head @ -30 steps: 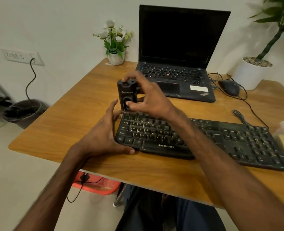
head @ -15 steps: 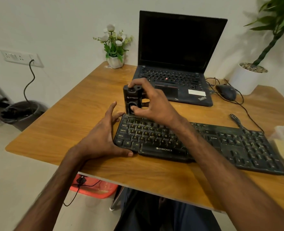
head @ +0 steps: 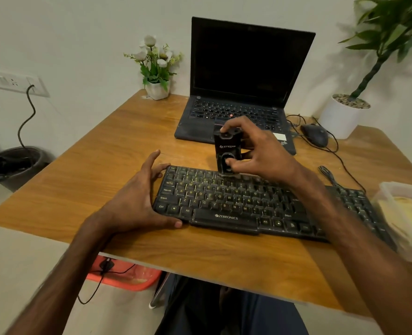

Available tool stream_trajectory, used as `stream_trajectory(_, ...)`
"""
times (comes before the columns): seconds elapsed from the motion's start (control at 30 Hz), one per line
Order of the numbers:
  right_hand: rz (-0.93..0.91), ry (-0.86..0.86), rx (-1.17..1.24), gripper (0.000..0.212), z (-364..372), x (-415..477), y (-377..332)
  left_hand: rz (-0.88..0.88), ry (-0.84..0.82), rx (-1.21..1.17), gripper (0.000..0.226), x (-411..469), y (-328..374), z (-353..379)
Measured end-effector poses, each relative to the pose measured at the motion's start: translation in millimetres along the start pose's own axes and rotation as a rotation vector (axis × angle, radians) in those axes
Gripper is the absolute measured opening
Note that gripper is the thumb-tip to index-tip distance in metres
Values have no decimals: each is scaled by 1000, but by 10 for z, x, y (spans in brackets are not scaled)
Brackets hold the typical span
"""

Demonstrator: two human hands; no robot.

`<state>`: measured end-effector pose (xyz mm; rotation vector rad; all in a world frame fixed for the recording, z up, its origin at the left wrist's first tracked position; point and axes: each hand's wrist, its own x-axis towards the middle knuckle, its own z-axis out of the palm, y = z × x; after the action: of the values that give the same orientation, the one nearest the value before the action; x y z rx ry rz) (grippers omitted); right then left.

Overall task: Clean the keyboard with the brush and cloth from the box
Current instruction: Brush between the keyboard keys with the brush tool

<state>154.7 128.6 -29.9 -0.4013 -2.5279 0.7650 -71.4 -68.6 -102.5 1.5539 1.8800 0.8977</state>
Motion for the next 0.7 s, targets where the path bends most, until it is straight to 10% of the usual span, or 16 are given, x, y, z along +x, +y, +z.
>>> stream_trajectory(0.7,100,54,-80,62,-427,-661,309,17,-1,-72,153,-10,-15,25)
